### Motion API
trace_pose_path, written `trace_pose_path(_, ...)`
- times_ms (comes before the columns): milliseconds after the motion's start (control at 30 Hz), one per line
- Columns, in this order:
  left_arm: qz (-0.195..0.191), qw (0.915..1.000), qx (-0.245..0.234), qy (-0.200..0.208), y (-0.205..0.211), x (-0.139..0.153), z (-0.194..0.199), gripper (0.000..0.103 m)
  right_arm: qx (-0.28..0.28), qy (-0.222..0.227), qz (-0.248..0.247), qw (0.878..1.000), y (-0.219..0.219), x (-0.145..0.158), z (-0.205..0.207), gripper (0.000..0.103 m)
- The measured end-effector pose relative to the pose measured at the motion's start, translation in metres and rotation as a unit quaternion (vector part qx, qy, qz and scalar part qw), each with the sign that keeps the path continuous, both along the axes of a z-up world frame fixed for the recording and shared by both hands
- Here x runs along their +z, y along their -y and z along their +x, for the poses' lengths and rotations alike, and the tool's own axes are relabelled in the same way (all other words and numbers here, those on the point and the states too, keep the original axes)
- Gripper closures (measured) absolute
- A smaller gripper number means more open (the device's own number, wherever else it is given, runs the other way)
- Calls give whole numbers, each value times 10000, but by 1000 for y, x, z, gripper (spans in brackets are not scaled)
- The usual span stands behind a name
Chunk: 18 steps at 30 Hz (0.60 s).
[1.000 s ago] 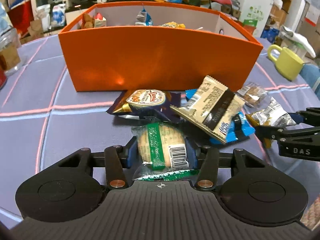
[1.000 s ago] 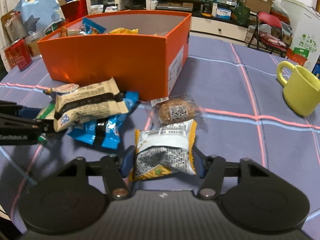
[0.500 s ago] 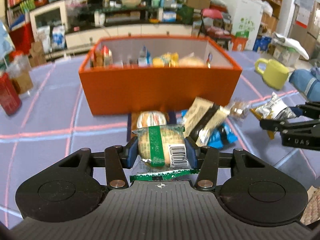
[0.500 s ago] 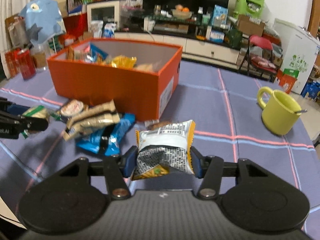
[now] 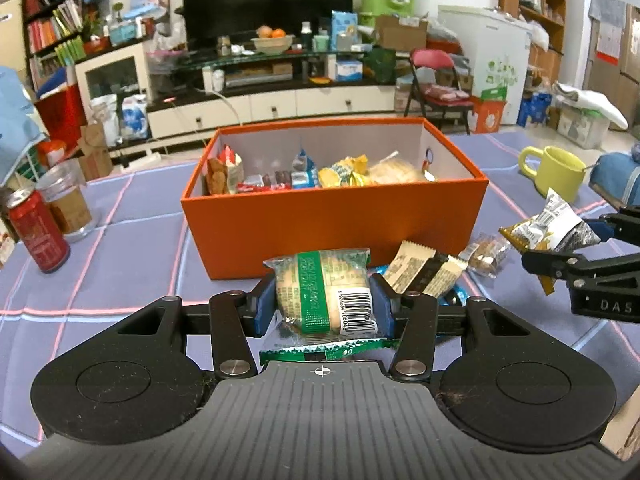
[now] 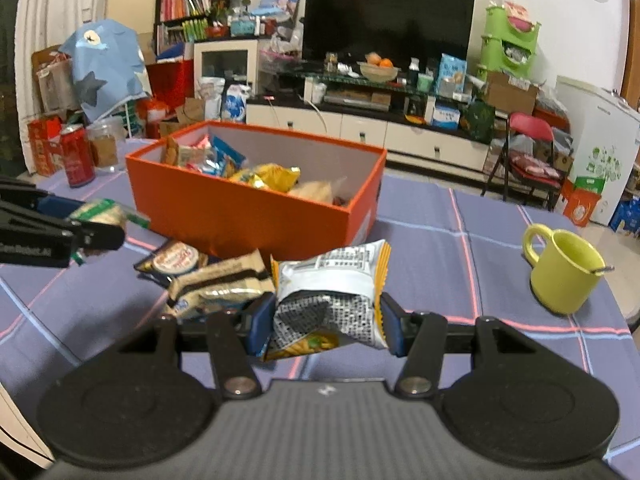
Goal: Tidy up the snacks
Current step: 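Carry both held snacks over the orange box and open both grippers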
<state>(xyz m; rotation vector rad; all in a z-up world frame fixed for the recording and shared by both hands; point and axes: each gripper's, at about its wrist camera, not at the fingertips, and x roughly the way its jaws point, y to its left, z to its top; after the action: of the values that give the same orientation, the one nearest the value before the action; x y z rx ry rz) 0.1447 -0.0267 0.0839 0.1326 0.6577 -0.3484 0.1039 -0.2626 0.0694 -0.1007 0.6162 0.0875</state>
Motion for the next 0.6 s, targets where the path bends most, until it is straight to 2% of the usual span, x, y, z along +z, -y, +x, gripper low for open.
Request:
trace_pose_path(167,69,10000,54,0,2,1,1,84,65,92,8,9999,-5,4,-2,47)
trace_pose_path(600,176,9970,678,-314,-7,-7,17,84,164,12,53,9999,-24,4,3,47)
